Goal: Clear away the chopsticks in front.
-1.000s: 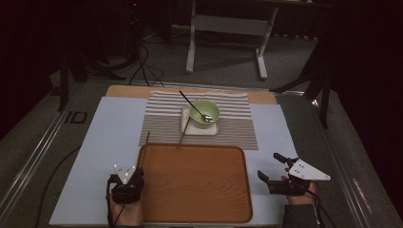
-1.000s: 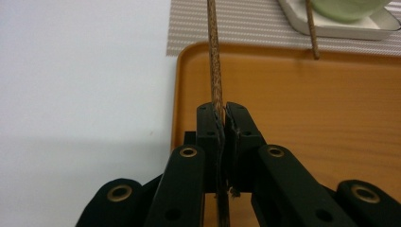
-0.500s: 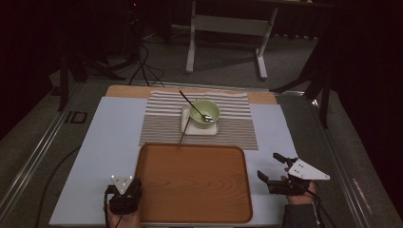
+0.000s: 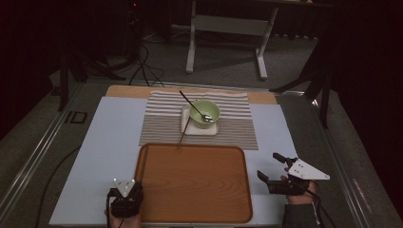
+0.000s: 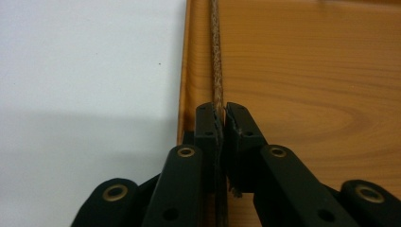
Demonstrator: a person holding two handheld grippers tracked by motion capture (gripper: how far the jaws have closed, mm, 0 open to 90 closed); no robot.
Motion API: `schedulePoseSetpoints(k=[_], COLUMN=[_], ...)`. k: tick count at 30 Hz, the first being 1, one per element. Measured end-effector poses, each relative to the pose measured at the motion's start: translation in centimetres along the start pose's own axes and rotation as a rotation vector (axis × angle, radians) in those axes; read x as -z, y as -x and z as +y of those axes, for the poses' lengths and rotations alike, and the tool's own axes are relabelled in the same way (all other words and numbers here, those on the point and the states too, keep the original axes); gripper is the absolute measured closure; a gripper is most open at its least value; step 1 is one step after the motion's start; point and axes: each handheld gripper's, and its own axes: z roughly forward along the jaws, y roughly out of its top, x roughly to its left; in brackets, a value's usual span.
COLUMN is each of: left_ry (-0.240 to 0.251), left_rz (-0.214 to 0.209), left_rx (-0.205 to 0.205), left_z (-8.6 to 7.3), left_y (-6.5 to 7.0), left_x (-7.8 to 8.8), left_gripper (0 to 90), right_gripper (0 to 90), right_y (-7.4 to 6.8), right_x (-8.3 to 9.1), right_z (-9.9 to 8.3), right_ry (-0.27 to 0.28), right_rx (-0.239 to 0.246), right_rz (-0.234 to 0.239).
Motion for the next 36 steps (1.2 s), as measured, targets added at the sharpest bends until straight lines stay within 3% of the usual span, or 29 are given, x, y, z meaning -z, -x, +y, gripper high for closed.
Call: schedulePoseSetpoints(k=[13,21,29,36], left_ry=[0.005,0.030,0.051,0.085], left_rz=[0.005,-0.023,-0.048,-0.086], left_rx=[-0.044,-0.049,-0.068,-0.056], left_z=[0.3,1.2,2.2,3.7], left_y=[0.5,0.3,0.5,0.3], left_x=[0.0,0.2,0.4,0.7], left_gripper=[71.8,63.4,62.3,61.6], right_gripper=[10.7,10.7,10.7,10.7], right_y=[0.0,0.0,0.0,0.0], right_x=[0.0,0.0,0.0,0.0], right_z=[0.0,0.0,0.0,0.0], right_ry=[0.001,0.001,0.002,0.003], right_rx=[0.001,0.000,0.000,0.001], right_rz=[0.001,0.000,0.000,0.001])
